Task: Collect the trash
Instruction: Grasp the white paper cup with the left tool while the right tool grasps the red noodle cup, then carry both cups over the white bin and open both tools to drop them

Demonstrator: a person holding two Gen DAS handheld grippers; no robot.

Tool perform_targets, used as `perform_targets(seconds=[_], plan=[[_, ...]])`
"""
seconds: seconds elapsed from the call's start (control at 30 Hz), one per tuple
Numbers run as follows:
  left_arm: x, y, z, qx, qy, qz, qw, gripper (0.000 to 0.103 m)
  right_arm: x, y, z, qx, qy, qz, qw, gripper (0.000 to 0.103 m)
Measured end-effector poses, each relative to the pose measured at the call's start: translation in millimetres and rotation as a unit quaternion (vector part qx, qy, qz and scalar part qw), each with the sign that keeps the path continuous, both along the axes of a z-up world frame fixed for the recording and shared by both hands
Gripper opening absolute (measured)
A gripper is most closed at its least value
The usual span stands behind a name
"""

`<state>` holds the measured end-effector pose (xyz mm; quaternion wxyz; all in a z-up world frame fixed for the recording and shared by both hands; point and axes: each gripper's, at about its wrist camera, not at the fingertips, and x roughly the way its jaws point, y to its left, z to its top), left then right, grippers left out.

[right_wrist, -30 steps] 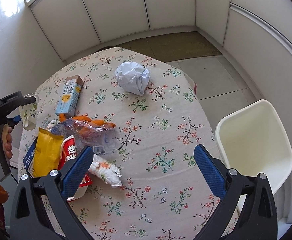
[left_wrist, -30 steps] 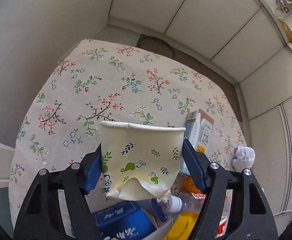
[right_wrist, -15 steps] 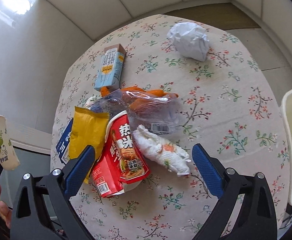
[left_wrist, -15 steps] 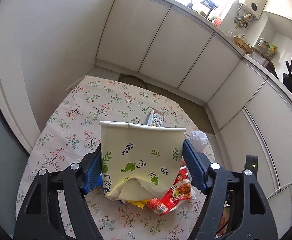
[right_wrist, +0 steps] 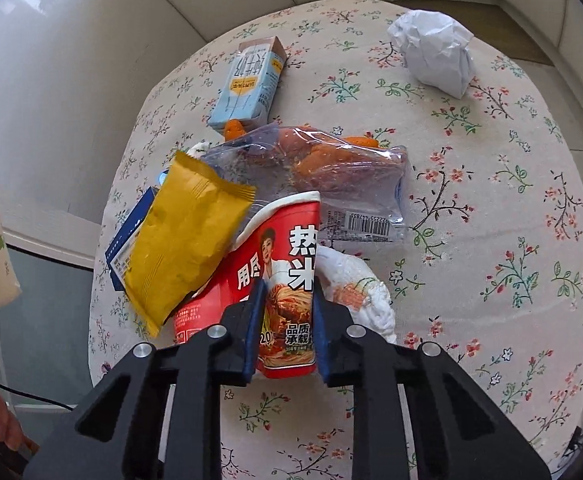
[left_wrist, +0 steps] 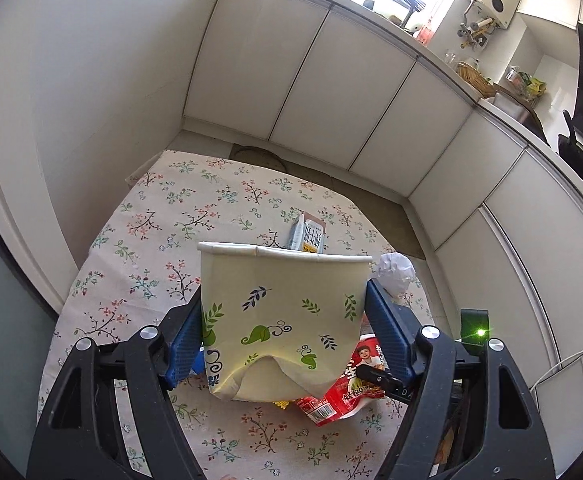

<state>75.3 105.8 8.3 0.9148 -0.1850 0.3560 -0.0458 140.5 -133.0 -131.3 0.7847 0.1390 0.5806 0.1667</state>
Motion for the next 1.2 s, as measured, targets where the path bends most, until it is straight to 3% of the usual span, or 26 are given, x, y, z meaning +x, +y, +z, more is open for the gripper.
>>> perform_targets(seconds=[0.17,0.4,0.73,0.97,1.2], plan=[[1,1,-2,-0.008,0.003,0.007,0.9999,0.072,-11,0,17,-0.002,-0.023,0.007,1.000,0.021],[4,-6,-2,-0.014,0.002,0.005,0.9999,0.072,-27,-24,54,-0.015,-0.087,-0.021,0.996,0.021],[12,-48,-2,-0.020,-0.003,-0.021,0.9996,0.072,-55,-114,99,-0.064,-0.173,-0.130,0.974,0.021],[19,-95,-9,-0.013,-0.001,-0.057,0.9983,0.072,-75,-195,102,-0.119,-0.174,-0.221,0.952,0.021],[23,-149,-21,-0.006,0.006,-0.098,0.9951,0.072,-83,-258,68,-0.204,-0.115,-0.282,0.930,0.021]])
